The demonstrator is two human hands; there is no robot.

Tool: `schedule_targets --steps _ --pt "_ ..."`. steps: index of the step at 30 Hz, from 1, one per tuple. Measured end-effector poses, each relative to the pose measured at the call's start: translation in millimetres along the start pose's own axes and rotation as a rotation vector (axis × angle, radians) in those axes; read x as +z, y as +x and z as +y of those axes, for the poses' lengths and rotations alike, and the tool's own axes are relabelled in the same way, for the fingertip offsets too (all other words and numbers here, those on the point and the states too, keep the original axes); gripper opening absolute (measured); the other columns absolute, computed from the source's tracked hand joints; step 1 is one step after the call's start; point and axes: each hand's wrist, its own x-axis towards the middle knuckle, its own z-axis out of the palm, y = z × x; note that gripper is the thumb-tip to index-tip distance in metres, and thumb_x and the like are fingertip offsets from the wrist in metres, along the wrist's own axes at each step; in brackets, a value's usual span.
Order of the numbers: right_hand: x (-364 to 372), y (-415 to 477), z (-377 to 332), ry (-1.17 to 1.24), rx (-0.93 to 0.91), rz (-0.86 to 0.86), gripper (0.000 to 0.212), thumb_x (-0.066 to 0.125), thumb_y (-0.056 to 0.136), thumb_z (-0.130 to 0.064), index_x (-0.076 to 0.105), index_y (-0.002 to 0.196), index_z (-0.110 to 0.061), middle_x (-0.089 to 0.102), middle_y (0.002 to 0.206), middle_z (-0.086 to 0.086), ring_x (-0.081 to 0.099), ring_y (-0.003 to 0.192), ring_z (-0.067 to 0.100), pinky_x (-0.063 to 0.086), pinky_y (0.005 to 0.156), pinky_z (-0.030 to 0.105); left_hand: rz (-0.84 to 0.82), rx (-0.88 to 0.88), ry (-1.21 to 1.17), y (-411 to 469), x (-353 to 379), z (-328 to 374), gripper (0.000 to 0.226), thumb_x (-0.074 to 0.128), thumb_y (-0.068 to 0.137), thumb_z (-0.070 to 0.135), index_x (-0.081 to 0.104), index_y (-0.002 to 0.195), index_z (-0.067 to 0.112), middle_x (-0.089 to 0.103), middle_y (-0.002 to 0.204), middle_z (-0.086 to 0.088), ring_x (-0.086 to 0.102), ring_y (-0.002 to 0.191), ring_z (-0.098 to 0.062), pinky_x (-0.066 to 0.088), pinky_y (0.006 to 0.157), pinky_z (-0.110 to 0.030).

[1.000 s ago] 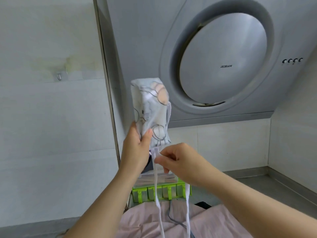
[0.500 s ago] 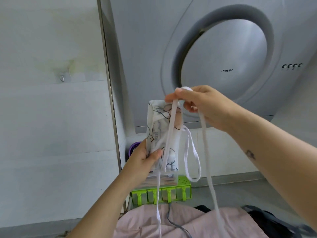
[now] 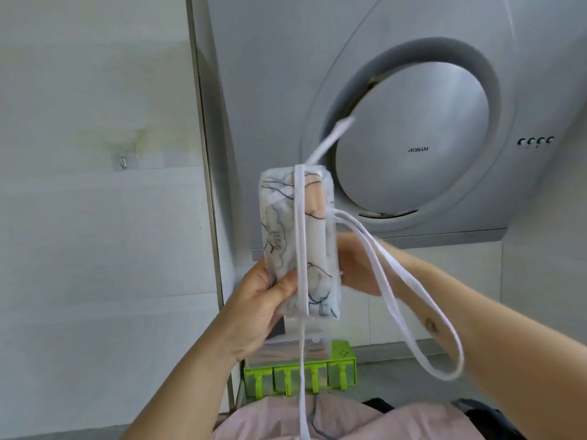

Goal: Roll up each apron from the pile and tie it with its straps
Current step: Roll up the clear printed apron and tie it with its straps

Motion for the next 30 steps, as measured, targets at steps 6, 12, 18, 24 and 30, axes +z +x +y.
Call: schedule_targets --steps 6,12,18,24,30 --pt "12 -7 42 -0.257 -0.077 0.058 0.028 0.052 0.09 -0.012 0.065 0.105 0.006 0.063 0.107 0.03 0.058 0.102 0.048 0.045 0.095 0.059 0.104 -0.049 -0.13 -2 1 -11 0.028 0.053 0.078 0.013 0.061 0.105 0.012 0.073 0.08 -0.003 0.07 0.069 -0.012 0.054 0.056 -0.024" --pt "28 -15 77 -0.37 -0.009 0.18 0.023 0.062 0.091 -0.026 0.074 0.08 -0.011 0.062 0.069 0.017 0.054 0.062 0.032 0.047 0.063 0.025 0.237 0.028 -0.154 9 -7 -18 0.02 0.043 0.096 0.004 0.057 0.11 0.007 0.067 0.066 0.004 0.061 0.054 -0.005 0.051 0.053 -0.02" --pt "42 -38 90 -0.344 0.061 0.176 0.026 0.053 0.096 -0.024 0.074 0.084 -0.012 0.07 0.076 -0.004 0.064 0.075 0.011 0.045 0.071 0.016 0.384 0.046 -0.05 16 -9 -30 0.024 0.043 0.099 0.007 0.059 0.114 0.015 0.073 0.093 -0.002 0.07 0.082 -0.014 0.056 0.067 -0.027" --pt "51 -52 81 -0.463 -0.034 0.33 0.027 0.056 0.094 -0.017 0.068 0.07 -0.022 0.073 0.092 0.008 0.058 0.054 0.009 0.05 0.061 0.027 0.588 0.052 0.186 20 -29 -48 0.019 0.051 0.098 0.016 0.062 0.109 0.026 0.07 0.109 -0.004 0.066 0.103 -0.023 0.052 0.088 -0.041" --pt "63 -56 57 -0.074 -0.021 0.207 0.011 0.064 0.088 -0.007 0.065 0.088 -0.018 0.073 0.08 -0.01 0.062 0.065 -0.004 0.047 0.065 0.015 0.705 0.085 0.577 19 -22 -54 0.023 0.053 0.096 0.027 0.054 0.118 0.021 0.065 0.111 0.005 0.062 0.103 -0.015 0.051 0.088 -0.035"
